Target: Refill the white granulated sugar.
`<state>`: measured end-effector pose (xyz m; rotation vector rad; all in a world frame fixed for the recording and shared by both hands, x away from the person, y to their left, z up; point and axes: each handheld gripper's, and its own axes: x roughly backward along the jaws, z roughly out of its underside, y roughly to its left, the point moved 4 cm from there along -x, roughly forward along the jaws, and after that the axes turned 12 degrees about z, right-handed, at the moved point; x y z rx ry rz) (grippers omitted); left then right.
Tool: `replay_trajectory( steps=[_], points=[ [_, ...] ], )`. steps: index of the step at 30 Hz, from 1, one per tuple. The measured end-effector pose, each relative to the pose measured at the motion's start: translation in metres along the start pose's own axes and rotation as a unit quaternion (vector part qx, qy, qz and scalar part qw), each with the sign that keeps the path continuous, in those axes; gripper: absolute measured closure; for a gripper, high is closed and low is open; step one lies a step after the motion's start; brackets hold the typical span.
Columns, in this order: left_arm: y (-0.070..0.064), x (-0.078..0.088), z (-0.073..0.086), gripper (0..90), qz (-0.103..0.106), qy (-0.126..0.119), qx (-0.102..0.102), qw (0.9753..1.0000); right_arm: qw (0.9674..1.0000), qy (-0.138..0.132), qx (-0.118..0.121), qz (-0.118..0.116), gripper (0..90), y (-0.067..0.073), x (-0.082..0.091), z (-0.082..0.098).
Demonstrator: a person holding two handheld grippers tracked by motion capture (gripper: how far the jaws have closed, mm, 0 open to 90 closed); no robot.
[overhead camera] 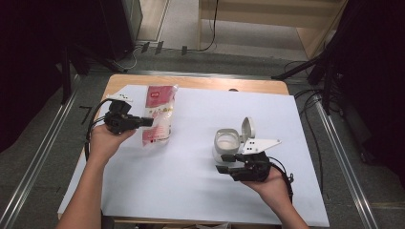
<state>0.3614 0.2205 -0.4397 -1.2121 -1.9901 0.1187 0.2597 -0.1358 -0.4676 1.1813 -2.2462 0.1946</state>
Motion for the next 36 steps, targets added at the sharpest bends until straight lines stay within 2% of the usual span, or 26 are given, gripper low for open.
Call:
replay_trajectory(
  steps=[2, 7, 10, 11, 13, 14, 15, 17, 18, 20, 25, 31, 33, 36],
  points=[
    [-0.002, 0.000, 0.003, 90.0, 0.004, -0.001, -0.005, 1.0000, 1.0000, -0.001, 0.002, 0.000, 55.2, 0.000, -0.001, 0.000],
    [-0.006, 0.002, 0.011, 89.5, 0.013, 0.015, -0.016, 0.9997, 1.0000, 0.000, 0.003, 0.001, 55.1, 0.001, -0.001, 0.001],
    [-0.009, 0.004, 0.017, 85.1, 0.020, 0.018, -0.021, 0.9994, 1.0000, 0.003, 0.006, 0.004, 55.1, 0.001, -0.001, 0.001],
    [-0.009, 0.005, 0.021, 84.7, 0.021, 0.016, -0.029, 0.9992, 1.0000, 0.003, 0.008, 0.004, 55.1, 0.001, -0.001, 0.001],
    [-0.007, 0.007, 0.023, 84.0, 0.017, 0.019, -0.024, 0.9994, 0.9999, 0.002, 0.009, 0.004, 55.1, 0.001, -0.001, 0.001],
    [-0.007, 0.007, 0.024, 83.6, 0.018, 0.012, -0.022, 0.9995, 0.9999, 0.002, 0.009, 0.004, 55.2, 0.002, -0.001, 0.001],
    [-0.006, 0.009, 0.023, 83.4, 0.013, 0.009, -0.020, 0.9997, 0.9999, 0.002, 0.010, 0.005, 55.2, 0.002, -0.002, 0.001],
    [-0.005, 0.009, 0.023, 89.5, -0.007, 0.010, -0.023, 0.9997, 0.9999, 0.005, 0.009, 0.005, 55.2, 0.002, -0.002, 0.002],
    [-0.003, 0.009, 0.023, 90.0, 0.006, 0.008, -0.018, 0.9998, 0.9999, 0.005, 0.008, 0.004, 55.2, 0.002, -0.002, 0.002],
    [-0.003, 0.010, 0.025, 90.0, 0.006, 0.009, -0.024, 0.9996, 0.9999, 0.006, 0.011, 0.005, 55.2, 0.002, -0.002, 0.002],
    [-0.005, 0.010, 0.029, 90.0, 0.007, 0.019, -0.059, 0.9981, 0.9999, 0.002, 0.011, 0.008, 55.1, 0.001, -0.001, 0.001],
    [-0.003, 0.013, 0.039, 86.6, 0.029, 0.026, -0.048, 0.9981, 0.9998, 0.007, 0.015, 0.013, 55.2, 0.001, -0.002, 0.002],
    [-0.002, 0.015, 0.044, 85.4, 0.025, 0.024, -0.046, 0.9984, 0.9998, 0.007, 0.015, 0.014, 55.4, 0.001, -0.002, 0.002],
    [-0.001, 0.018, 0.049, 82.1, 0.033, 0.022, -0.039, 0.9984, 0.9998, 0.006, 0.015, 0.013, 55.5, 0.001, -0.002, 0.002]
  ],
)
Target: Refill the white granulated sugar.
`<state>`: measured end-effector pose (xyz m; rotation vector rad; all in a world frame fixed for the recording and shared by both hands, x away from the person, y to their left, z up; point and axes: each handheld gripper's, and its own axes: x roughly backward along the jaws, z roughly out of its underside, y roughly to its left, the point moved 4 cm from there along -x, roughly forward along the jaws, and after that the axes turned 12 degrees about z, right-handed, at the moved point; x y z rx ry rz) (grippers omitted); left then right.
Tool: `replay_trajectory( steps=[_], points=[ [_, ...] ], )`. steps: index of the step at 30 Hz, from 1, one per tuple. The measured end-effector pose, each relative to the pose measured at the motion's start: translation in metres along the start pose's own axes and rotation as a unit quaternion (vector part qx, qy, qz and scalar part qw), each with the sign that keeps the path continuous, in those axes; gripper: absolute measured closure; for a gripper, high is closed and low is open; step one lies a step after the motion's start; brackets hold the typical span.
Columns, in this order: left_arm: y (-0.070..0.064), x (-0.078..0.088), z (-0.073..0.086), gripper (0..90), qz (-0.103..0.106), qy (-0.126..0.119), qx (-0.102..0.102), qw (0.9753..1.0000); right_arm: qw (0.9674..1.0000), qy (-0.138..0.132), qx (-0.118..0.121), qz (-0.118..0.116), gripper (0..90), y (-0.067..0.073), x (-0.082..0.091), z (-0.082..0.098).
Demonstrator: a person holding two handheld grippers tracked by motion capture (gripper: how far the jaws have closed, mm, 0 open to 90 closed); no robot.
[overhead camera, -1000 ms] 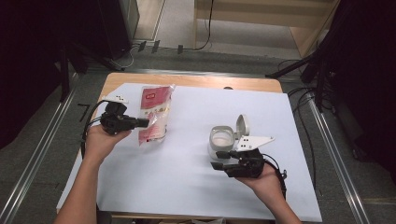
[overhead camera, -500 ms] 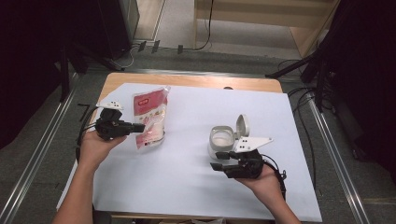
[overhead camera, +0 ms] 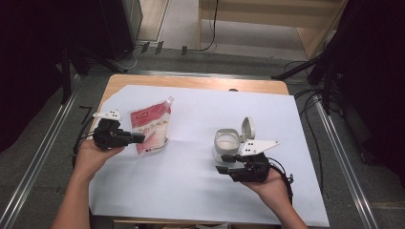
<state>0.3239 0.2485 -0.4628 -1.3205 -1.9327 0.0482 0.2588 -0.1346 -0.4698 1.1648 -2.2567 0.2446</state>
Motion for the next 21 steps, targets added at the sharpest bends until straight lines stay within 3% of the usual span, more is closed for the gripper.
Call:
replay_trajectory(
  steps=[5, 15, 18, 21],
  points=[
    [0.0010, -0.0002, 0.0006, 74.0, 0.007, -0.003, 0.001, 1.0000, 1.0000, 0.002, 0.001, 0.000, 55.5, 0.0004, -0.0008, 0.0001],
    [0.0038, -0.0005, 0.0009, 67.9, 0.014, -0.008, 0.013, 0.9998, 1.0000, -0.002, -0.001, 0.001, 55.5, -0.0015, 0.0003, -0.0003],
    [0.0041, -0.0006, 0.0007, 67.1, 0.008, -0.013, 0.002, 0.9999, 1.0000, -0.001, -0.001, 0.002, 55.5, -0.0022, 0.0001, -0.0004],
    [0.0045, -0.0008, 0.0011, 65.3, 0.010, -0.015, 0.005, 0.9998, 1.0000, 0.000, -0.002, 0.003, 55.5, -0.0026, 0.0001, -0.0002]
  ],
)
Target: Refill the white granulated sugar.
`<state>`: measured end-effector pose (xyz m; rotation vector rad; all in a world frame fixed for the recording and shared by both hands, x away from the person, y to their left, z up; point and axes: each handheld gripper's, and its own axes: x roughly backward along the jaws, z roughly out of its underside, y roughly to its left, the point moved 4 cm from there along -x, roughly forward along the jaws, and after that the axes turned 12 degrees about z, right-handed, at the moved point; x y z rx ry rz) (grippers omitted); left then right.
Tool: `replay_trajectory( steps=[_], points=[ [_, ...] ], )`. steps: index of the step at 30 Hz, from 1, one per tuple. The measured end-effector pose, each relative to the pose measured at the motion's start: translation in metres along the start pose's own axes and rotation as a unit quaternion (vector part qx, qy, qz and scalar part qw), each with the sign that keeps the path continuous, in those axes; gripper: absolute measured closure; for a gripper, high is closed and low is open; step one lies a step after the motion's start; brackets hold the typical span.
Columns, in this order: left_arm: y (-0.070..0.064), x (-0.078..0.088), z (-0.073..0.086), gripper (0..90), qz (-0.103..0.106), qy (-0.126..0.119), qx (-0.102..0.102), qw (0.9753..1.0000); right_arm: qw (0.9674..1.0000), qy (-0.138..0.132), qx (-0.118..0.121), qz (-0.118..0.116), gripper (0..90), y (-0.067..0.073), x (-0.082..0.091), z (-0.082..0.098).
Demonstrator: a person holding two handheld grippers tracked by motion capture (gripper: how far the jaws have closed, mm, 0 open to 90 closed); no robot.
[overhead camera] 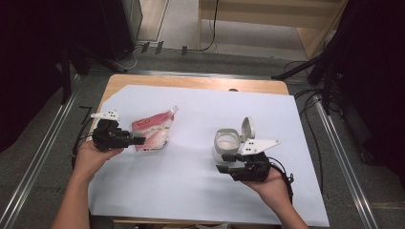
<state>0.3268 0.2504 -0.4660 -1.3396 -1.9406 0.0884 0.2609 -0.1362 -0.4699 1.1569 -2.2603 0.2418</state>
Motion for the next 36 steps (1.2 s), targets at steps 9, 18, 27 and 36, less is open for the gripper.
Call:
replay_trajectory(
  steps=[9, 18, 27, 36],
  points=[
    [-0.003, 0.003, -0.002, 59.6, -0.013, -0.011, -0.012, 0.9998, 1.0000, -0.001, -0.005, 0.001, 55.4, -0.003, 0.002, -0.001],
    [-0.009, 0.010, -0.005, 54.8, -0.014, -0.027, -0.027, 0.9992, 1.0000, -0.003, -0.008, 0.002, 55.3, -0.006, 0.003, -0.001],
    [-0.013, 0.016, -0.005, 50.6, -0.025, -0.036, -0.035, 0.9984, 1.0000, -0.001, -0.006, 0.005, 54.9, -0.007, 0.006, -0.002],
    [-0.021, 0.028, 0.003, 49.5, -0.035, -0.031, -0.025, 0.9986, 0.9999, -0.004, -0.008, 0.011, 54.9, -0.015, 0.022, -0.002]
  ],
)
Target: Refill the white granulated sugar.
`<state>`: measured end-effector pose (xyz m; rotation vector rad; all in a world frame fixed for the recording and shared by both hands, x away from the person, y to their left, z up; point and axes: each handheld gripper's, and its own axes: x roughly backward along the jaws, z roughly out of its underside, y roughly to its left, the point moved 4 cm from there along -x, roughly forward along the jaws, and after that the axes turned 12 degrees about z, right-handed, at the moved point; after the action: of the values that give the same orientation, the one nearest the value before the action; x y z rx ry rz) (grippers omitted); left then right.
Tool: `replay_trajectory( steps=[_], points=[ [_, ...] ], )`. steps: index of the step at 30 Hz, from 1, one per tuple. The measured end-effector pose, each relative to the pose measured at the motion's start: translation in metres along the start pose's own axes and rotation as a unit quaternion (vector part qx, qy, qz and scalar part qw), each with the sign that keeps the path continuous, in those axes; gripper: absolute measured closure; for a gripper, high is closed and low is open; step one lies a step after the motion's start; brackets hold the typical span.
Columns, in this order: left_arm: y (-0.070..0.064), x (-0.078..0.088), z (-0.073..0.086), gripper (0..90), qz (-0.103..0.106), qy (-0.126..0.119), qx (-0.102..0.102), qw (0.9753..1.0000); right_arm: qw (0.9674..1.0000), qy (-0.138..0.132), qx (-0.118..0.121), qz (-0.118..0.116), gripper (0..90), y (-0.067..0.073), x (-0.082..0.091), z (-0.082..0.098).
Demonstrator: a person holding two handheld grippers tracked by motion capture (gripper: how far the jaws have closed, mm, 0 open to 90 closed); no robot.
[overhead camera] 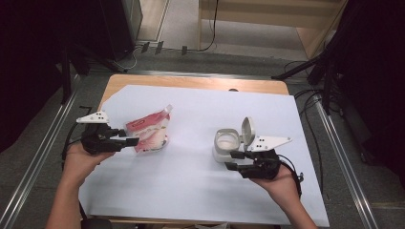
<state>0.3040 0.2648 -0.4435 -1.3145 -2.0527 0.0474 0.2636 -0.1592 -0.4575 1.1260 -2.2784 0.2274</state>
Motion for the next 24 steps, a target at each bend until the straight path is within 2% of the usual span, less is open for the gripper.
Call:
replay_trajectory(
  steps=[8, 24],
  points=[
    [-0.006, 0.013, 0.007, 49.1, -0.014, 0.001, -0.003, 0.9999, 0.9999, -0.007, -0.004, 0.007, 55.0, -0.010, 0.010, 0.000],
    [0.007, 0.029, 0.018, 48.5, -0.023, -0.007, 0.022, 0.9995, 0.9998, -0.002, -0.013, 0.014, 55.7, -0.019, 0.017, 0.001]
  ],
)
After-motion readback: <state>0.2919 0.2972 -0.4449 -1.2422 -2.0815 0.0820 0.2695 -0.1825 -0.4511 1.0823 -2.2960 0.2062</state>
